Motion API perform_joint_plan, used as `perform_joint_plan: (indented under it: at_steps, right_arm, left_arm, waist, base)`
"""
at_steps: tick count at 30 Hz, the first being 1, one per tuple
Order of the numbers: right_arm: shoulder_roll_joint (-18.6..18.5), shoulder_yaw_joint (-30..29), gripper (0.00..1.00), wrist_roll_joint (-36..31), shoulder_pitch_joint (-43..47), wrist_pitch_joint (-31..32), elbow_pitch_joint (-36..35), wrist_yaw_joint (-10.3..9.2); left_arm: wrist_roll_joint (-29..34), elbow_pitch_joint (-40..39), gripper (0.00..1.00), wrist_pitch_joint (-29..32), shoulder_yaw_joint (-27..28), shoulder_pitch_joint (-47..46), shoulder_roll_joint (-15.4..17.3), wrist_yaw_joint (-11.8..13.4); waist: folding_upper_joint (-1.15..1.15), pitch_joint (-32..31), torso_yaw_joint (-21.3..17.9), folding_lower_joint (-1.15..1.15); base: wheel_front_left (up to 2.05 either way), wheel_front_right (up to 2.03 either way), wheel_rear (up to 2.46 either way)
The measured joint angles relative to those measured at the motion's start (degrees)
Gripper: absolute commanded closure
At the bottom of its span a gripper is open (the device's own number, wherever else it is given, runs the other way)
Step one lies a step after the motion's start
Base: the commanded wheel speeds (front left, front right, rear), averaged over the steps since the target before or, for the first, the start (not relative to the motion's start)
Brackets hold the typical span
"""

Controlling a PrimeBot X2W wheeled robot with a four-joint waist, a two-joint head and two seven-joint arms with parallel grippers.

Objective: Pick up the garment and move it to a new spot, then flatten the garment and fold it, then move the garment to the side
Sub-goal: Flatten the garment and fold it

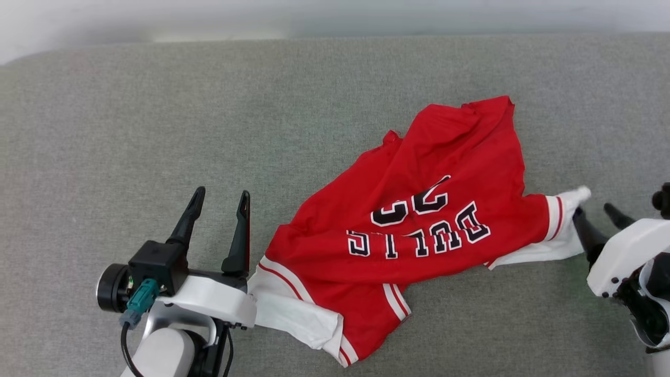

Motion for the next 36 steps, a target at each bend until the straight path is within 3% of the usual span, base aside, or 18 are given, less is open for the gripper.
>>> perform_joint_plan:
  at_steps: [7,12,18,26,29,36]
  right_arm:
    - [1.91,-0.14,0.0,-3.69,2.5,-16.48,-0.24,0.0]
    - [3.75,-0.03,0.0,-6.9,5.47,-24.25,-2.16,0.0]
    - [5.97,1.94,0.0,-9.48,10.36,-27.63,-5.97,0.0]
    - [8.53,4.5,0.0,-10.82,18.56,-26.33,-13.25,0.0]
    - [9.12,5.2,0.0,-10.76,20.2,-25.46,-15.49,0.0]
    - [9.59,5.92,0.0,-10.72,21.6,-24.13,-18.4,0.0]
  left_arm:
    - [-0.65,0.94,0.0,-0.1,-0.12,1.39,-0.05,0.25]
    - [-1.03,1.4,0.0,0.01,-0.2,2.94,0.02,0.57]
    - [-1.98,1.85,0.0,0.77,-0.03,5.84,0.14,1.62]
    - [-3.03,1.75,0.0,4.48,-0.56,9.11,1.47,2.44]
    - [-3.6,-0.29,0.0,9.49,-2.53,9.08,2.85,0.52]
    - [-4.94,-5.79,0.0,27.64,-10.26,5.03,7.73,-6.98]
  waist:
    - [0.0,-3.65,0.26,0.0]
    - [0.0,-6.59,0.22,0.0]
    - [0.0,-10.03,0.31,0.0]
    - [0.0,-14.13,0.77,-0.01]
    - [0.0,-14.75,0.76,-0.01]
    - [0.0,-14.41,0.46,-0.01]
  base:
    - [0.0,0.0,0.0]
    - [0.0,0.0,0.0]
    - [0.0,0.0,0.0]
    - [0.0,0.0,0.0]
    - [0.0,0.0,0.0]
    - [0.0,0.0,0.0]
